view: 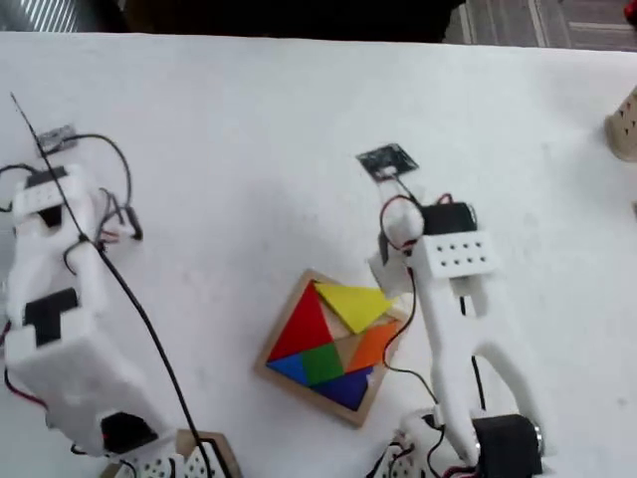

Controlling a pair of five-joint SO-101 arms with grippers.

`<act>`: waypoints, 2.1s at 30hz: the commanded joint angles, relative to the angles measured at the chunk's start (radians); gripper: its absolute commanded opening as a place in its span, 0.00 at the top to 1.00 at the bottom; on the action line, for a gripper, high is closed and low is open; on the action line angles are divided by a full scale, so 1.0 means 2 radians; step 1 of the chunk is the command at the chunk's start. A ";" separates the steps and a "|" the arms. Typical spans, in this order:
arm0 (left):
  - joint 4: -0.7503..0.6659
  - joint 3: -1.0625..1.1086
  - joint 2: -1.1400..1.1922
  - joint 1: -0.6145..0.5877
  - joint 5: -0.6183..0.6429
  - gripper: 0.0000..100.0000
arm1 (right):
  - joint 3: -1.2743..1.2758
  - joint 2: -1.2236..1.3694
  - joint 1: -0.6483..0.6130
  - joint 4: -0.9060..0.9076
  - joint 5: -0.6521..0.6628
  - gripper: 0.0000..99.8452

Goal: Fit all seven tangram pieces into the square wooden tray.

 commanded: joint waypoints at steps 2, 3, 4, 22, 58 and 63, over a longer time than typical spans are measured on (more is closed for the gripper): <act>-0.101 0.209 -0.221 0.072 -0.053 0.78 | 0.050 -0.027 0.056 -0.051 0.012 0.98; -0.116 0.242 -0.253 0.087 -0.064 0.78 | 0.059 -0.027 0.066 -0.062 0.022 0.98; -0.130 0.272 -0.282 0.102 -0.076 0.78 | 0.068 -0.027 0.072 -0.072 0.031 0.98; -0.180 0.407 -0.415 0.224 -0.114 0.97 | 0.087 0.015 0.063 -0.188 0.052 0.98; -0.361 0.499 -0.416 0.356 -0.047 0.98 | 0.195 -0.036 -0.012 -0.199 0.050 0.98; -0.359 0.496 -0.418 0.334 -0.047 0.98 | 0.196 -0.037 -0.007 -0.185 0.051 0.98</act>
